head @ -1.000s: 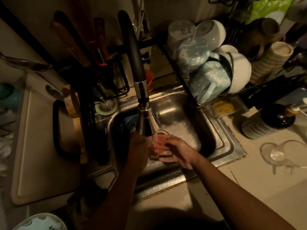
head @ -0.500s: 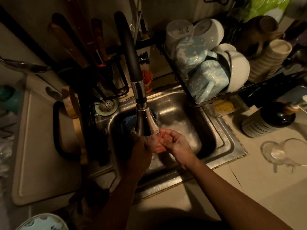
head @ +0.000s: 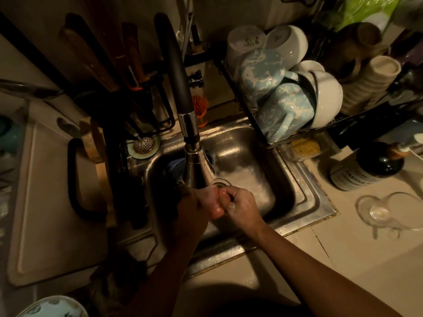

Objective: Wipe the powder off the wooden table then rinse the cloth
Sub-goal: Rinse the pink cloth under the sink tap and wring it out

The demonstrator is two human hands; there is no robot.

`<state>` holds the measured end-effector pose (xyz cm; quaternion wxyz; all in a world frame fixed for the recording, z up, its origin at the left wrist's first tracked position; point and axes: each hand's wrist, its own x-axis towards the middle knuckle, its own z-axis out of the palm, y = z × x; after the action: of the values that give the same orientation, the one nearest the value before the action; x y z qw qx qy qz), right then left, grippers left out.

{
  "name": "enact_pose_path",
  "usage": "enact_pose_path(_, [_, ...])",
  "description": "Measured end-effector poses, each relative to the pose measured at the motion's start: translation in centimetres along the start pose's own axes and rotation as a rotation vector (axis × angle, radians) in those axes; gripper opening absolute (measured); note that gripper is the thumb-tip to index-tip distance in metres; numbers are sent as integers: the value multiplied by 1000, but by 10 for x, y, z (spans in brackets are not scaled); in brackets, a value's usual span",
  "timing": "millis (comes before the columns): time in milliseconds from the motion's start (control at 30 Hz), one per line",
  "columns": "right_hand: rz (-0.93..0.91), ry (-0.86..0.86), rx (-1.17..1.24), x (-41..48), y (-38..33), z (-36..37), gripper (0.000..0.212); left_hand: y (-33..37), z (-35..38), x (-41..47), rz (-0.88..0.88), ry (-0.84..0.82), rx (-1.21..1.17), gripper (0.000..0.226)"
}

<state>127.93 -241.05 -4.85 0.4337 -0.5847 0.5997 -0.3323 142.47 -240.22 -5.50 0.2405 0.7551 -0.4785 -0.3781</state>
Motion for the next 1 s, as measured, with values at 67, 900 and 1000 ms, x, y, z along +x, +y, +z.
enact_pose_path(67, [49, 53, 5, 6, 1, 0, 14, 8, -1, -7, 66, -18, 56, 33])
enact_pose_path(900, [292, -47, 706, -5, -12, 6, 10, -4, -4, -2, 70, 29, -395, 29])
enact_pose_path(1000, [119, -75, 478, -13, -19, 13, 21, -6, -5, 6, 2, 77, -479, 25])
